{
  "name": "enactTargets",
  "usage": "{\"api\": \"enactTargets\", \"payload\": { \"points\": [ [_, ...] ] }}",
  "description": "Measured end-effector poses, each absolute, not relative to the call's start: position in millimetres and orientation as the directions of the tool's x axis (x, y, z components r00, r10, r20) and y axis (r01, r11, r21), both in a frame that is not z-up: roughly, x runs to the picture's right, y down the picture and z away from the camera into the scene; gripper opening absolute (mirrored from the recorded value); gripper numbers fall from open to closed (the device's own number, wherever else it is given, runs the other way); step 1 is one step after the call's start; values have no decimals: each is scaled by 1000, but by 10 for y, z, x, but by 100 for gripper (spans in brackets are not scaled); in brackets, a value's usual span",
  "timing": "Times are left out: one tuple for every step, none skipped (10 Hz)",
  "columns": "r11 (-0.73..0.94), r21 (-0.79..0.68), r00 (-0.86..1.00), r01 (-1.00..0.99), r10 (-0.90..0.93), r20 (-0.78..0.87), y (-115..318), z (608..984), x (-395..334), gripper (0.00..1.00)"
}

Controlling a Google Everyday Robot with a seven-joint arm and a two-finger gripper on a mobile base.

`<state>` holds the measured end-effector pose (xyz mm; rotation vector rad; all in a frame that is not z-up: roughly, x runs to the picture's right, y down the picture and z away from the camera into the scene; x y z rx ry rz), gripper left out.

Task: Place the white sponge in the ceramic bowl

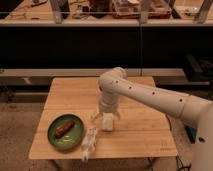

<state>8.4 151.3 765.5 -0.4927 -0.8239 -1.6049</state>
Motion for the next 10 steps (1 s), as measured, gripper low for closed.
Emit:
{"api": "enactTargets", "payload": {
  "points": [
    [-65,226,-208,972,-686,697,1497,7837,140,80],
    [-78,218,-210,973,-699,684,1483,7951,161,80],
    [-91,216,-214,972,-717,663,1467,8067,151,80],
    [-100,217,-219,971,-737,640,1474,8161,118,80],
    [-110,212,-221,971,-748,626,1513,8211,102,80],
    [-114,211,-224,971,-751,621,1557,8227,84,80],
    [-132,206,-233,970,-756,611,1633,8254,68,80],
    [-152,197,-242,969,-757,607,1744,8280,49,80],
    [-164,189,-246,968,-759,603,1794,8307,45,80],
    [-171,179,-245,969,-757,605,1876,8338,42,80]
  ]
}}
